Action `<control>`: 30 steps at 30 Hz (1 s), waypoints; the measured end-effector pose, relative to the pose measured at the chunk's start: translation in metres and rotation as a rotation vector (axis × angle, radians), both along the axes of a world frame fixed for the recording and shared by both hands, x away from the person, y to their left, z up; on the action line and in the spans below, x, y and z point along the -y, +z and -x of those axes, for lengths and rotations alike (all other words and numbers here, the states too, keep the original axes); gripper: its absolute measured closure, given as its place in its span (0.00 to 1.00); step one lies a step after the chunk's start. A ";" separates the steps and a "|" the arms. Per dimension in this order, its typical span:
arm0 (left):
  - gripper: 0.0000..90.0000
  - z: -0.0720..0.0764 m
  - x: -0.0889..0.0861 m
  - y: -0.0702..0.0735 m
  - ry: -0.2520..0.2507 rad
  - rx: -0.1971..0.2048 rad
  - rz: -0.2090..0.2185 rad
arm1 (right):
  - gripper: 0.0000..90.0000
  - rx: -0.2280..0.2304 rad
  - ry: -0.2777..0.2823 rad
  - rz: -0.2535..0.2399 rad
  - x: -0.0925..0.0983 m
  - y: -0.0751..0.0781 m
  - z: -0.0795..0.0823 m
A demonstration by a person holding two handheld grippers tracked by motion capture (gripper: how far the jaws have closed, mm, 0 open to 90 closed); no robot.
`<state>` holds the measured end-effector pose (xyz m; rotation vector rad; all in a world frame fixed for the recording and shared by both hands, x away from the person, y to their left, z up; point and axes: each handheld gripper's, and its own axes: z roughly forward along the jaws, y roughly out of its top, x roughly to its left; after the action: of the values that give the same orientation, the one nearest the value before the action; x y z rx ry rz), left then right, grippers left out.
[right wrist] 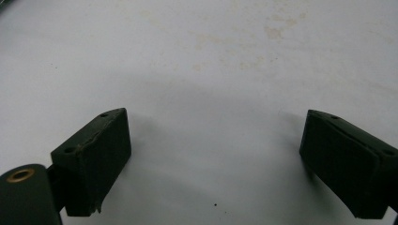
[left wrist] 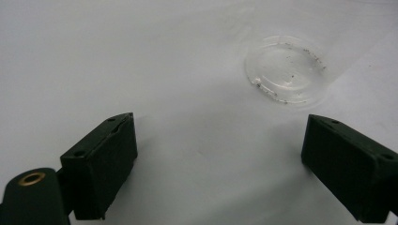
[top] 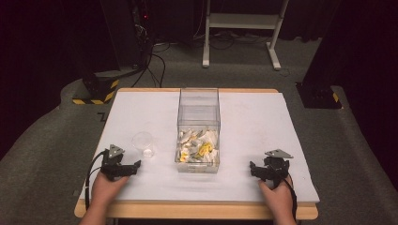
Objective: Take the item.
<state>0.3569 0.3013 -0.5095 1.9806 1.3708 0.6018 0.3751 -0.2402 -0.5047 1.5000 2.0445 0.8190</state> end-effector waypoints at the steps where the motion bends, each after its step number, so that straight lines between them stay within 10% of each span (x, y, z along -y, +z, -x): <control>1: 0.12 0.000 0.000 0.000 0.000 0.000 0.000 | 0.10 0.000 0.000 0.000 0.000 0.000 0.000; 30: 0.12 -0.001 0.000 0.001 -0.002 -0.006 -0.005 | 0.10 0.001 -0.002 -0.007 0.000 0.000 0.002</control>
<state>0.3576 0.3011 -0.5087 1.9888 1.3728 0.5991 0.3734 -0.2406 -0.5050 1.5053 2.0414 0.8263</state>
